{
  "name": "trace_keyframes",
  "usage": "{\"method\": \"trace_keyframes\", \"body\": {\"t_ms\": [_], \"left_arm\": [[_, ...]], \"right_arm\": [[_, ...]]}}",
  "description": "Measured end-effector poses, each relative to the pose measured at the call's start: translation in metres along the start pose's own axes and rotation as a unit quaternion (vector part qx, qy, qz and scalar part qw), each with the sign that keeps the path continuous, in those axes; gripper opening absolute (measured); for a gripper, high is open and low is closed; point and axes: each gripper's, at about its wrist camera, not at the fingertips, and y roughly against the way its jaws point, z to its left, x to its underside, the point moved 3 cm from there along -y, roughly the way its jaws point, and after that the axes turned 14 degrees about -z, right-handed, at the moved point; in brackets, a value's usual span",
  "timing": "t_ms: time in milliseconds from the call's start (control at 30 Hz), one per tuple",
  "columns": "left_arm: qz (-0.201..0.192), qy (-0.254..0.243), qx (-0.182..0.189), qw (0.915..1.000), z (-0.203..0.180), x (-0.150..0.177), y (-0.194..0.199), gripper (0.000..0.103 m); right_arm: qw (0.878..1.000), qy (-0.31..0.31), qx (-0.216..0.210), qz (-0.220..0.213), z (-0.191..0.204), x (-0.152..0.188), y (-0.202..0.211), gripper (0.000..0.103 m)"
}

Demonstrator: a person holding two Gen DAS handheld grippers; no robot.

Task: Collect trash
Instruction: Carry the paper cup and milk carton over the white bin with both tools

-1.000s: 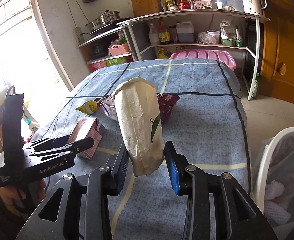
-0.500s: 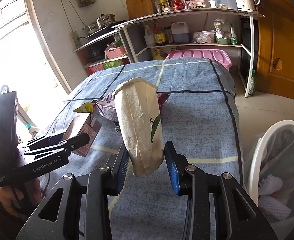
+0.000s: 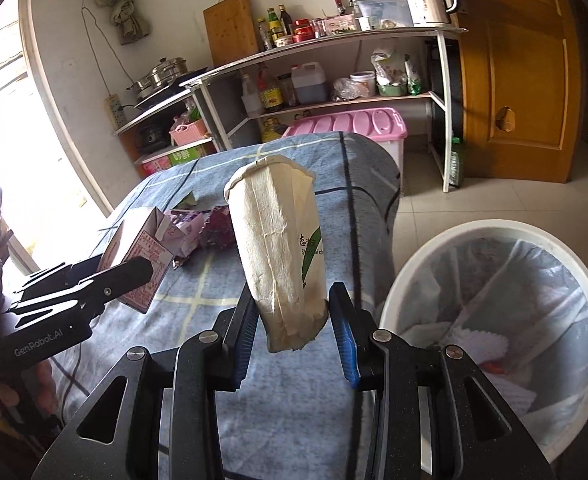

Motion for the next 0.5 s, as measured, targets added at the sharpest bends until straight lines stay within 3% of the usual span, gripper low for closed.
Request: {"method": "trace_keyframes", "body": {"t_ms": [500], "left_arm": [[0.018,-0.044,0.121,0.9915,-0.124,-0.002,-0.041,0.051]], "right_arm": [[0.993,-0.036,0.111,-0.002,-0.106,0.005,0.052,0.037]]}}
